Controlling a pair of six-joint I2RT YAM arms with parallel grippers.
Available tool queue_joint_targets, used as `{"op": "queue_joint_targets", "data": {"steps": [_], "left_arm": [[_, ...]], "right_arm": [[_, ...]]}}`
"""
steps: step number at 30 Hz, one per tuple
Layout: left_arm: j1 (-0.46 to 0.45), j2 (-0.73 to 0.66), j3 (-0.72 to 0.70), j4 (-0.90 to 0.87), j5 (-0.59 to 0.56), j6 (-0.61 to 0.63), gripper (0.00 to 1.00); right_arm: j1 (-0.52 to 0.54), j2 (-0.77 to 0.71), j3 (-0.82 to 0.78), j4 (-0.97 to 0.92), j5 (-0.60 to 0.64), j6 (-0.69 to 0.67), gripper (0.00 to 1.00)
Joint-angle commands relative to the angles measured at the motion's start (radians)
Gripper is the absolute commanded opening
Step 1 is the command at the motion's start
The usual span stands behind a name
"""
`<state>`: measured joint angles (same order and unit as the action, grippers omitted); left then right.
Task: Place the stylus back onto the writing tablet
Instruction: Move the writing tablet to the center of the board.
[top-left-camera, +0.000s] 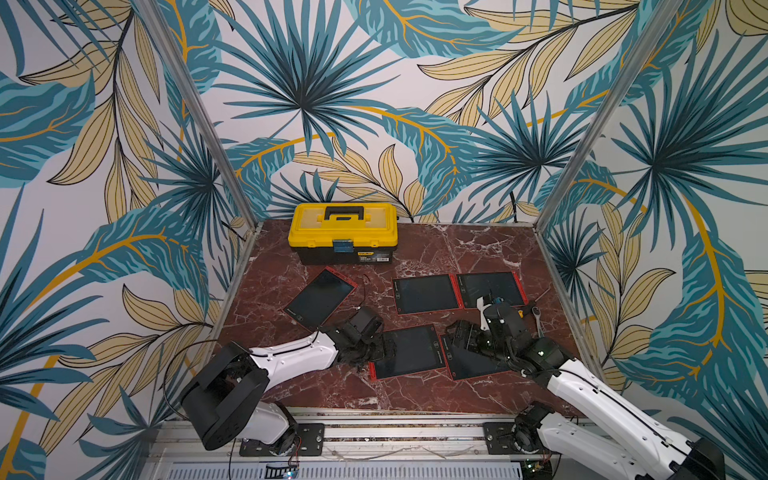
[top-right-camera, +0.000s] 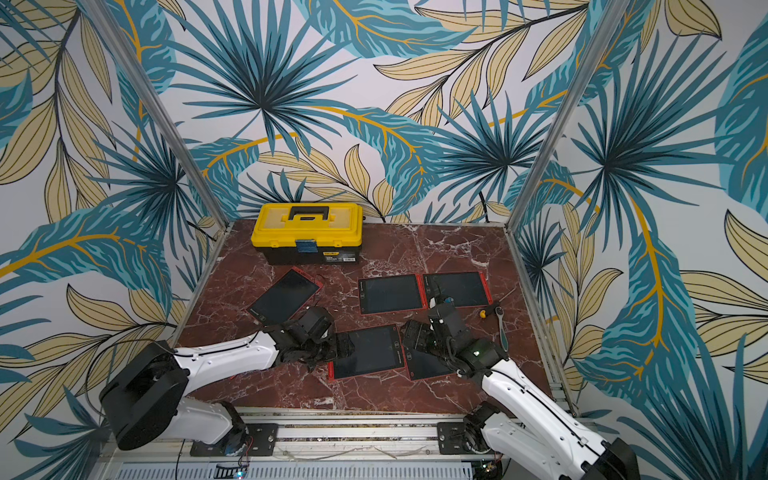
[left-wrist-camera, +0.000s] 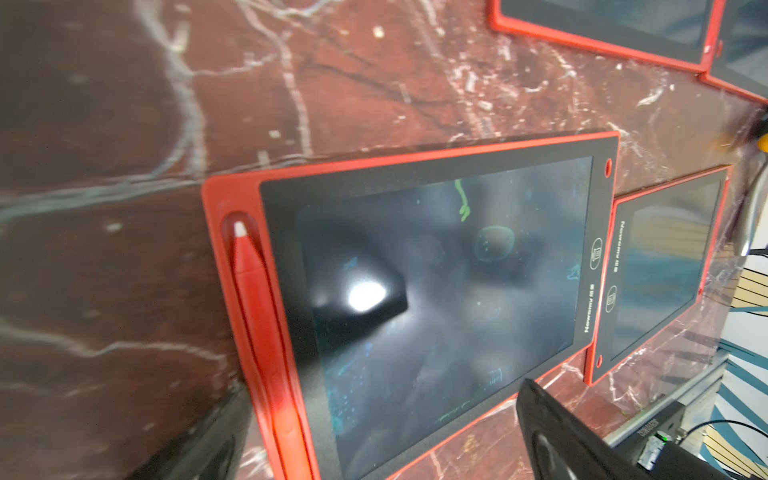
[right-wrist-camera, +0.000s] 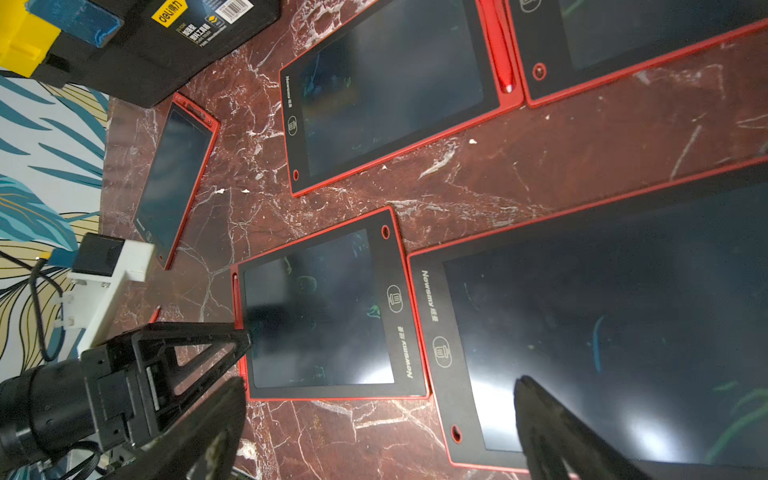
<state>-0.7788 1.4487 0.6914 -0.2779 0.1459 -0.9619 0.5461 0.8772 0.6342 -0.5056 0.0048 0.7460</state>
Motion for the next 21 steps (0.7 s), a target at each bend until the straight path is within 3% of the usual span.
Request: {"op": "queue_joint_targets", "data": {"steps": [1, 10, 17, 21], "left_arm": [[-0.018, 0.053, 0.009, 0.025, 0.013, -0.028, 1.0], [-0.038, 0.046, 0.019, 0.051, 0.012, -0.031, 1.0], [-0.002, -0.047, 0.103, -0.193, -0.088, 0.068, 1.0], [0.082, -0.106, 0.14, -0.271, -0.1, 0.126, 1.0]], "right_arm": [[0.003, -0.005, 0.013, -0.023, 0.023, 0.021, 0.99], [0.002, 0.024, 0.025, 0.061, -0.069, -0.003, 1.0], [0.005, 0.059, 0.021, 0.153, -0.166, -0.025, 1.0], [0.01, 0.059, 0.012, 0.189, -0.179, -0.025, 1.0]]}}
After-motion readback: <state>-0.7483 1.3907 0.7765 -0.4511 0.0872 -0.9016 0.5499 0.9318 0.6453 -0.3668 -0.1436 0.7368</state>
